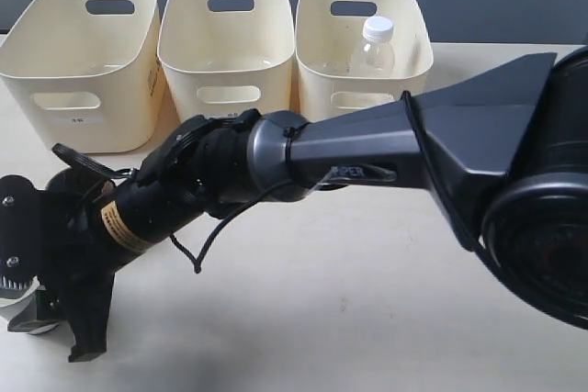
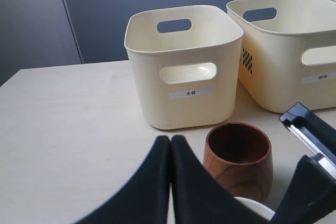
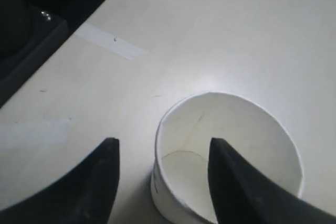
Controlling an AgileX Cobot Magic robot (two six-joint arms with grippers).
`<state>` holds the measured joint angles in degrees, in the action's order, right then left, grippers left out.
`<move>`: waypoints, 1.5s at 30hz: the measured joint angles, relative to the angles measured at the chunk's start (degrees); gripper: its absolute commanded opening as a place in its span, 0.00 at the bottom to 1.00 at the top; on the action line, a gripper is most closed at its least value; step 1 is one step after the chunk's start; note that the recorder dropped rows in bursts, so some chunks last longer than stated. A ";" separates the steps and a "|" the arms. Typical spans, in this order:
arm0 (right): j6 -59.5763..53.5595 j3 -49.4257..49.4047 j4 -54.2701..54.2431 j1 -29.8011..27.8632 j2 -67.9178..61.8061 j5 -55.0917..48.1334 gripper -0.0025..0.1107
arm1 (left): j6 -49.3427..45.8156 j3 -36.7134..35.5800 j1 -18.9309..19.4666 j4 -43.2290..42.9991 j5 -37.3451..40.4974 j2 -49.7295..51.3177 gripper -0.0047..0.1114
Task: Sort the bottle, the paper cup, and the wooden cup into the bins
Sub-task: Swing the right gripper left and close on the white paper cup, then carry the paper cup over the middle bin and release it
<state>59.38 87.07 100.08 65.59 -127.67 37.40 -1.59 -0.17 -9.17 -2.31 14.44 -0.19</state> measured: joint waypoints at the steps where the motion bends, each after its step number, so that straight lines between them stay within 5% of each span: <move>1: 0.00 0.00 0.00 0.00 -0.28 -0.25 0.44 | 0.00 0.00 0.00 0.00 0.00 0.00 0.04; 7: 0.00 0.00 -0.09 0.00 -0.78 -1.53 0.02 | 0.00 0.00 0.00 0.00 0.00 0.00 0.04; 26: 7.69 0.00 0.02 -1.14 9.26 -1.33 0.02 | 0.00 0.00 0.00 0.00 0.00 0.00 0.04; 45: 9.93 0.11 -1.38 -17.22 17.55 -20.65 0.02 | 0.00 0.00 0.00 0.00 0.00 0.00 0.04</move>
<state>69.31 87.18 98.70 48.37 -110.11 16.75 -1.59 -0.17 -9.17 -2.31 14.44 -0.19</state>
